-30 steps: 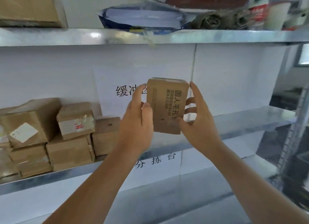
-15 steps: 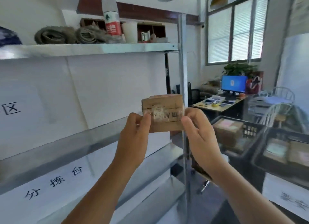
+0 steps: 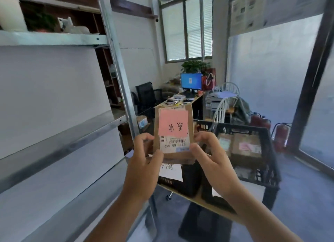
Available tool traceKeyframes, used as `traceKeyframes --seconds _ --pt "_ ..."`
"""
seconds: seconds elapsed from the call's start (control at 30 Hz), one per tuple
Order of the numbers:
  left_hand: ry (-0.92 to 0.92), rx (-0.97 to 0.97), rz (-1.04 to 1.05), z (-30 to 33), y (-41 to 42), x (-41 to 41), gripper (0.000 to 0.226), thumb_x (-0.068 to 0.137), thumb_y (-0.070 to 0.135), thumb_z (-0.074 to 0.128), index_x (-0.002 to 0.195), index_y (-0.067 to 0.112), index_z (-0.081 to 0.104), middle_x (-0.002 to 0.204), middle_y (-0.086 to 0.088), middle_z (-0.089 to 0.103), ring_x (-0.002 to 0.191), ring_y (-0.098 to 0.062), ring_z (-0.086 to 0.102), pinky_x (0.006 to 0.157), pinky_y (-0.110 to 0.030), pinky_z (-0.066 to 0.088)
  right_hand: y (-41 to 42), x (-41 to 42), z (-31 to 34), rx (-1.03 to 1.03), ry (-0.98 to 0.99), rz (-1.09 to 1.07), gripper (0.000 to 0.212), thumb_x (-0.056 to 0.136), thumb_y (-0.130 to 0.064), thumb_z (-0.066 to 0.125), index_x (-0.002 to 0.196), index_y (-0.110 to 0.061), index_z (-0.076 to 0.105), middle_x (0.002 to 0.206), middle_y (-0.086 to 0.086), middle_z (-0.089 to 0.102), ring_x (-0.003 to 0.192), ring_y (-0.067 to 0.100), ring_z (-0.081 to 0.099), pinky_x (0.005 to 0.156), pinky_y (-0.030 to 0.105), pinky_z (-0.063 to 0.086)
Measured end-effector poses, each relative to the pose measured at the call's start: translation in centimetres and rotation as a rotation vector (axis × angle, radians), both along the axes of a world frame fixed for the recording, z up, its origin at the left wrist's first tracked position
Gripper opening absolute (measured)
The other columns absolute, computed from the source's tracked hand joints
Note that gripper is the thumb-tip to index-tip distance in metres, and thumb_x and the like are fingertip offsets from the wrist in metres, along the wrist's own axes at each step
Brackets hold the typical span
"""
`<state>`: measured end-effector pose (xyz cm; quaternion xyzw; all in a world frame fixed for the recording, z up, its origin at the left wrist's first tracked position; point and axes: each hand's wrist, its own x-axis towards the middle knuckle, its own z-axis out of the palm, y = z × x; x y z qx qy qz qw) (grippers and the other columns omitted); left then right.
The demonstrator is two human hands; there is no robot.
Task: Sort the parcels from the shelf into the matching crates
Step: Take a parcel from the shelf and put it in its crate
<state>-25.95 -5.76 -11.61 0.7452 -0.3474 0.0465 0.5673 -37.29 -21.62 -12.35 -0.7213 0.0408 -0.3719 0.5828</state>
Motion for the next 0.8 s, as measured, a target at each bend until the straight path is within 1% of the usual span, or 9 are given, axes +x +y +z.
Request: traceKeyframes --seconds 0.13,0.2,0.3,0.37,0.43,0.5,0.6,0.73,0.8 --pt "0.017 -0.005 -0.065 -2.1 -3.2 2.2 0.029 0.103 0.022 0.063 0.119 0.033 0.041 0.130 0.012 0.068 0.120 -0.014 0.068 0.078 -0.024 0.064 -2.2 1.6 -2.7 -0.006 0.016 -0.073 0.011 0.103 -0.009 0.060 0.103 -0.015 0.051 0.129 -0.006 0.064 0.127 0.012 0.064 0.090 0.035 0.063" --pt "0.022 0.009 -0.108 -3.2 -4.6 3.9 0.036 0.103 0.024 0.063 0.125 0.039 0.039 0.132 0.016 0.068 0.121 -0.009 0.068 0.082 -0.029 0.065 -2.9 2.5 -3.7 -0.022 0.020 -0.110 0.015 0.103 -0.010 0.061 0.107 -0.021 0.051 0.131 -0.013 0.063 0.130 0.012 0.061 0.094 0.038 0.062" --pt "-0.062 0.052 -0.189 -4.5 -6.4 6.6 0.054 0.105 0.026 0.058 0.141 0.055 0.030 0.134 0.026 0.061 0.117 0.011 0.063 0.083 -0.013 0.058 -4.0 4.0 -4.9 -0.093 0.062 -0.229 0.038 0.102 -0.014 0.063 0.128 -0.039 0.051 0.133 -0.023 0.060 0.134 0.008 0.056 0.099 0.036 0.060" --pt "-0.170 0.115 -0.232 -5.3 -7.7 8.5 0.058 0.107 0.029 0.051 0.152 0.053 0.024 0.135 0.024 0.058 0.119 0.007 0.061 0.082 -0.013 0.056 -4.7 5.0 -5.6 -0.139 0.114 -0.302 0.059 0.102 -0.017 0.064 0.149 -0.045 0.041 0.139 -0.028 0.053 0.133 0.007 0.057 0.094 0.031 0.061" --pt "-0.257 0.190 -0.258 -6.2 -9.4 10.3 0.061 0.105 0.034 0.048 0.158 0.048 0.021 0.136 0.018 0.056 0.120 -0.003 0.058 0.088 -0.023 0.058 -5.6 5.8 -6.5 -0.143 0.159 -0.336 0.070 0.103 -0.018 0.063 0.157 -0.049 0.031 0.143 -0.033 0.045 0.132 0.006 0.057 0.088 0.027 0.062" --pt "-0.291 0.242 -0.296 -7.0 -11.1 11.6 0.063 0.104 0.035 0.048 0.160 0.045 0.021 0.136 0.013 0.056 0.120 -0.007 0.057 0.090 -0.029 0.060 -6.5 6.4 -7.2 -0.154 0.188 -0.386 0.072 0.104 -0.020 0.062 0.159 -0.051 0.028 0.145 -0.034 0.042 0.135 0.009 0.055 0.091 0.028 0.062" --pt "-0.292 0.274 -0.378 -7.9 -14.0 12.3 0.064 0.105 0.031 0.052 0.158 0.047 0.021 0.133 0.011 0.057 0.109 -0.009 0.062 0.082 -0.028 0.059 -8.3 6.6 -8.2 -0.147 0.216 -0.461 0.073 0.104 -0.018 0.062 0.158 -0.054 0.028 0.145 -0.029 0.044 0.138 0.011 0.052 0.092 0.027 0.061" --pt "-0.293 0.303 -0.465 -8.9 -18.8 12.1 0.066 0.103 0.029 0.057 0.156 0.050 0.024 0.136 0.012 0.059 0.114 -0.009 0.060 0.090 -0.032 0.060 -12.1 5.6 -9.5 -0.113 0.272 -0.537 0.076 0.104 -0.012 0.061 0.160 -0.050 0.027 0.141 -0.030 0.046 0.136 0.008 0.053 0.094 0.027 0.060" --pt "-0.276 0.326 -0.501 -9.4 -21.4 11.6 0.066 0.103 0.029 0.059 0.154 0.053 0.024 0.137 0.012 0.059 0.114 -0.008 0.062 0.092 -0.034 0.062 -14.6 4.9 -10.3 -0.089 0.305 -0.559 0.076 0.103 -0.009 0.061 0.161 -0.047 0.029 0.139 -0.029 0.046 0.131 0.006 0.057 0.089 0.024 0.061"
